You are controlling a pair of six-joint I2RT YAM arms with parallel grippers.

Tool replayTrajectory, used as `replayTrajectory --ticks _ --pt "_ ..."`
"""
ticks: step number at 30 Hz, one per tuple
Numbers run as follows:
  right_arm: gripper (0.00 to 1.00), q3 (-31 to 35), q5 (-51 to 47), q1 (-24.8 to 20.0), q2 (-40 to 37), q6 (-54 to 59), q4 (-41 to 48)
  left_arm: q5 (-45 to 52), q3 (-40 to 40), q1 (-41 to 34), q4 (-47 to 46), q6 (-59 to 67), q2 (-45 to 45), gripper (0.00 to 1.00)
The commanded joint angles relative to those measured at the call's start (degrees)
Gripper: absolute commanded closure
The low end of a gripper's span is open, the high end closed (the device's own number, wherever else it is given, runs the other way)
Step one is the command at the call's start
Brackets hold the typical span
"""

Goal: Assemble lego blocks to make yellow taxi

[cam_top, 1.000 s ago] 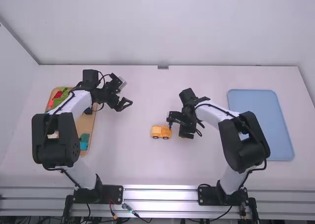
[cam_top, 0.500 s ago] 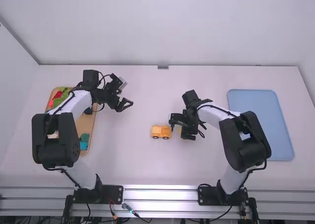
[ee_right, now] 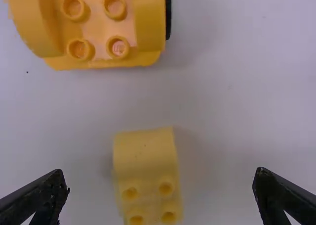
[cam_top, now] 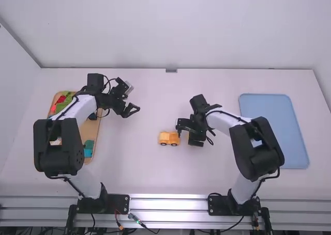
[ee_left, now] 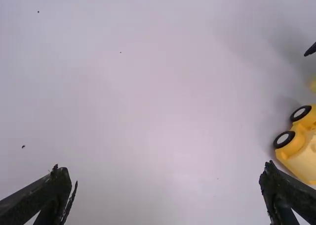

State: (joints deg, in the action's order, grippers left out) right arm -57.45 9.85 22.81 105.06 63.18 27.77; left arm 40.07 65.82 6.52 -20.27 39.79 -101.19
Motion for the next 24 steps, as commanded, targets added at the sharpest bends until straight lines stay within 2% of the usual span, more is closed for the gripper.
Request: replayTrajectory --ticks 1,4,7,17,19,22,24 --pt "0.01 0.22 0.15 0.46 1.22 -1.49 -0.13 1.53 -0.55 -0.13 -0.24 -0.42 1.46 0.01" --pt "0.01 -1.11 -2.97 1.90 2.54 -2.64 2.08 1.53 -0.55 -0.15 -0.39 -0.39 1.46 0.01" --pt "0.01 -1.86 -1.66 2.38 3.41 -1.62 2.27 1.53 -0.55 -0.09 -0.37 -0.44 1.46 0.01" --pt "0.01 -7.17 -3.39 1.16 7.89 -1.81 8.13 1.51 -0.55 -0.09 -0.46 -0.55 1.46 0.01" --pt "0.03 -7.26 -2.93 1.01 7.87 -1.84 8.09 1.49 -0.55 -0.15 -0.44 -0.59 1.46 0.01" --pt "0.20 -7.41 -2.27 0.87 7.89 -1.01 8.81 1.46 -0.55 -0.15 -0.46 -0.55 1.46 0.01" --pt "0.41 -7.41 -2.84 0.79 7.89 -1.73 8.92 1.29 -0.55 -0.13 -0.46 -0.59 1.46 0.01"
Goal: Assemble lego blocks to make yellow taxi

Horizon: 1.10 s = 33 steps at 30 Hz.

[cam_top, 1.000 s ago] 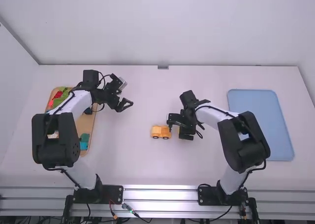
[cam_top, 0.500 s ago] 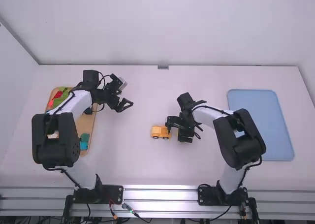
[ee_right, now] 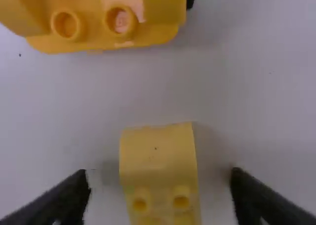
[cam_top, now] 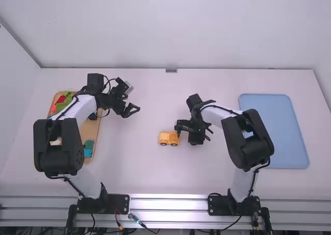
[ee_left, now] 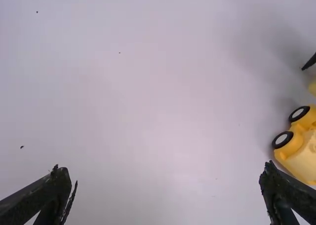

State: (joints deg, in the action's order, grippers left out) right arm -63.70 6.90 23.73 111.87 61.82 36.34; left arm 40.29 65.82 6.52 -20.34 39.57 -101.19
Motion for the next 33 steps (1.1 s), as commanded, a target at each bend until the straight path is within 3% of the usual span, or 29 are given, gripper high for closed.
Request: replayTrajectory --ticks 1,2,4,5,7,9,20,23,25,30,33 --pt "0.56 -1.16 0.13 -0.17 1.07 -0.48 0.39 1.09 -0.55 -0.11 -0.39 -0.37 1.46 0.01" --pt "0.60 -1.16 0.13 -0.15 1.07 -0.48 0.39 1.07 -0.55 -0.11 -0.37 -0.37 1.46 0.01" --pt "0.80 -1.16 0.37 -0.15 1.07 -0.50 0.39 1.09 -0.55 -0.15 -0.37 -0.37 1.46 0.01" --pt "0.80 -1.16 0.37 -0.15 1.07 -0.50 0.39 1.09 -0.55 -0.15 -0.37 -0.37 1.46 0.01" --pt "0.94 -1.16 0.11 0.39 1.07 -2.27 0.57 1.09 -0.55 -0.15 -0.39 -0.37 1.46 0.01" --pt "1.00 -1.18 -0.15 0.33 1.07 -5.60 0.52 1.09 -0.55 -0.13 -0.37 -0.37 1.46 0.01" --pt "1.00 -1.99 -1.36 -0.11 1.05 -46.36 -3.82 1.36 -0.55 -0.11 1.62 -0.39 1.46 0.01" --pt "1.00 -2.75 -0.98 -0.13 1.05 -64.94 -3.34 1.31 -0.55 -0.13 2.32 -0.55 1.46 0.01" --pt "1.00 -2.78 -0.96 -0.28 1.05 -69.46 -3.50 1.27 -0.55 -0.13 2.75 -1.25 1.44 0.01" --pt "1.00 -2.67 0.02 -1.33 1.05 -101.68 -3.04 1.29 -0.55 -0.15 3.65 -2.97 1.46 0.01" --pt "1.00 -2.64 2.12 -2.14 1.05 -111.32 -2.01 1.33 -0.55 -0.15 3.65 -2.95 1.44 0.01"
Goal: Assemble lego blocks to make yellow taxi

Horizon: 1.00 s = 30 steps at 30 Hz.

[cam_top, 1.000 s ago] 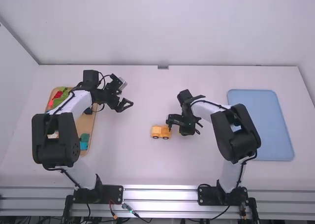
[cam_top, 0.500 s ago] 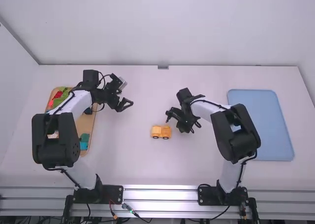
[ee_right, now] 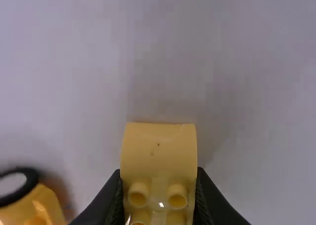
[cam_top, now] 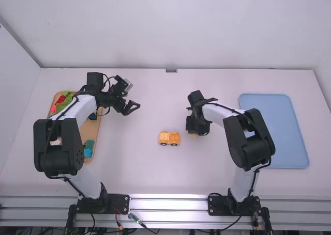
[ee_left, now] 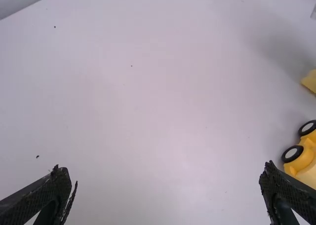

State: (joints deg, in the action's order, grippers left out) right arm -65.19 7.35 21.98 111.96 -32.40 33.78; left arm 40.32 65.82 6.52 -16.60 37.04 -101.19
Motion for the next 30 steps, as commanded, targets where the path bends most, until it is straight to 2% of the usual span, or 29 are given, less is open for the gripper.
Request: replayTrajectory --ticks 1,2,4,10,14,18,21,30 --pt "1.00 -1.18 2.54 -0.83 0.96 -21.79 1.09 1.29 -0.55 -0.15 -0.09 -0.44 1.44 0.01" --pt "1.00 -1.18 2.54 -0.83 0.96 -21.79 1.09 1.29 -0.55 -0.15 -0.09 -0.44 1.44 0.01" --pt "1.00 -1.14 3.50 -0.92 0.96 -32.54 1.44 1.29 -0.55 -0.13 -0.09 -0.42 1.44 0.01" --pt "1.00 -0.44 2.56 -0.37 0.96 -50.66 1.64 1.27 -0.55 -0.15 -0.02 -0.42 1.44 0.01" --pt "1.00 0.72 -1.57 1.14 0.96 -61.94 1.62 1.29 -0.55 -0.15 -0.02 -0.24 1.44 0.01" --pt "1.00 -0.13 -8.55 2.32 0.87 -68.22 5.42 1.27 -0.55 -0.13 0.02 -0.22 1.44 0.01" --pt "1.00 -1.95 -9.60 3.39 0.87 -68.32 8.35 1.29 -0.55 -0.13 0.00 -0.24 1.44 0.01" --pt "1.00 -2.19 -13.79 5.81 0.87 -76.41 8.48 1.27 -0.55 -0.15 0.00 -0.24 1.44 0.01"
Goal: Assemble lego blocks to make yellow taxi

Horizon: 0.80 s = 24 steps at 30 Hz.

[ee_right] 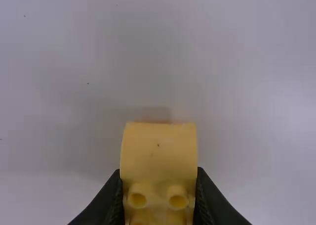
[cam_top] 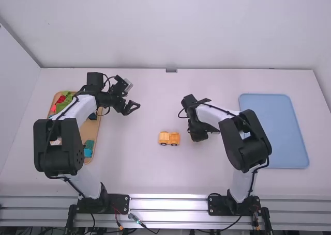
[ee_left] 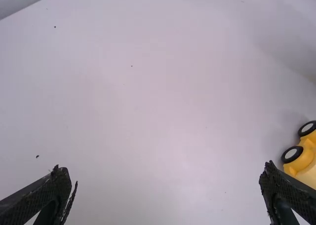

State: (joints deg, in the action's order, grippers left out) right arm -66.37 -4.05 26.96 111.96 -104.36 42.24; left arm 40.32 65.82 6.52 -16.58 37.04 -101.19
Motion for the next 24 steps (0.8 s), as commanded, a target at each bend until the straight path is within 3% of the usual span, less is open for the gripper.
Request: replayTrajectory --ticks 1,11,24 --pt "1.00 -1.01 -2.27 0.98 0.87 -4.92 0.04 1.27 -0.55 -0.15 -0.02 -0.24 1.44 0.01" --pt "1.00 -0.87 0.55 1.44 0.87 -5.35 -1.53 1.29 -0.55 -0.15 0.17 -0.24 1.44 0.01" --pt "0.97 4.63 4.44 1.11 0.87 -5.38 -11.19 1.29 -0.55 -0.15 0.15 -0.24 1.44 0.01"
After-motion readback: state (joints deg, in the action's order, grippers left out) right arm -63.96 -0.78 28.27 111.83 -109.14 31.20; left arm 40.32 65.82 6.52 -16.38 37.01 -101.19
